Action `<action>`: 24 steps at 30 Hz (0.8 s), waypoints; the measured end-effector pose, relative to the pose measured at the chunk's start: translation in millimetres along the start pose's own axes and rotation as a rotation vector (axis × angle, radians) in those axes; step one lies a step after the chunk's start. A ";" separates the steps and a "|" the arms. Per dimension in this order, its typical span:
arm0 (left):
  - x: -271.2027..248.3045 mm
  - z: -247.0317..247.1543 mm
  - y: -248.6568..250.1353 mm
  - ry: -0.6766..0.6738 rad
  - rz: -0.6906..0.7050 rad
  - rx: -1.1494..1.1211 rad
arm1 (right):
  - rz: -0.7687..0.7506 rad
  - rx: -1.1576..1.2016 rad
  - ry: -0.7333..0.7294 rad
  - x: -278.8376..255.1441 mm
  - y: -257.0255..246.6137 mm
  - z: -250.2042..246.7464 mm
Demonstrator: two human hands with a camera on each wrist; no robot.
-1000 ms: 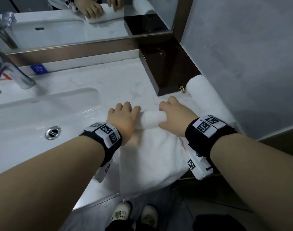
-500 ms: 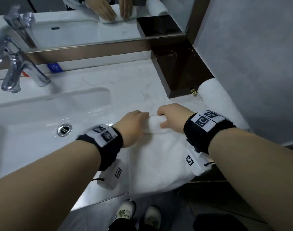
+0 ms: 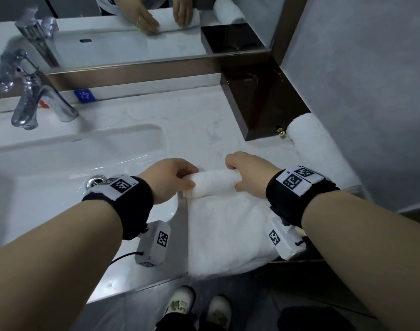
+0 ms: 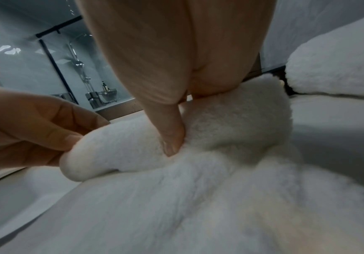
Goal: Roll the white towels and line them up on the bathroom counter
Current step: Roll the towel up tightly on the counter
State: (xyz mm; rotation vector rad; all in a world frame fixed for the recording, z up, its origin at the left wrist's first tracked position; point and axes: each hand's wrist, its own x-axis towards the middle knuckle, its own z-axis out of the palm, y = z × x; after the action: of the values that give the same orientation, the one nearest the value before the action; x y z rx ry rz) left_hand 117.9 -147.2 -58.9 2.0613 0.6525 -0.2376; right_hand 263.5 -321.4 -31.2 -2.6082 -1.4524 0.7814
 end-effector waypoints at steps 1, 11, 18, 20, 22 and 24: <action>-0.1 0.3 0.9 0.009 -0.008 0.013 | -0.002 0.017 0.007 -1.1 1.2 2.1; -12.6 11.9 -0.3 0.219 -0.215 -0.032 | -0.006 -0.014 0.043 -11.0 6.2 19.1; -10.9 18.3 1.8 0.274 -0.192 -0.081 | 0.062 -0.093 0.113 -10.4 17.4 27.9; -11.3 20.2 1.0 0.279 -0.202 -0.137 | 0.058 -0.118 0.112 -10.8 18.2 30.7; -13.1 21.1 1.2 0.288 -0.190 -0.206 | 0.055 -0.130 0.108 -11.9 18.4 32.1; -14.5 22.3 2.8 0.294 -0.159 -0.183 | 0.057 -0.117 0.103 -12.5 16.0 32.3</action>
State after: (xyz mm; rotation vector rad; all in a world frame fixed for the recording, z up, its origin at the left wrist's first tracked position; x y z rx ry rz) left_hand 109.1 -172.0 -63.1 1.8852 0.9825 0.0371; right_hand 256.0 -346.5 -58.9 -2.7416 -1.4428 0.5734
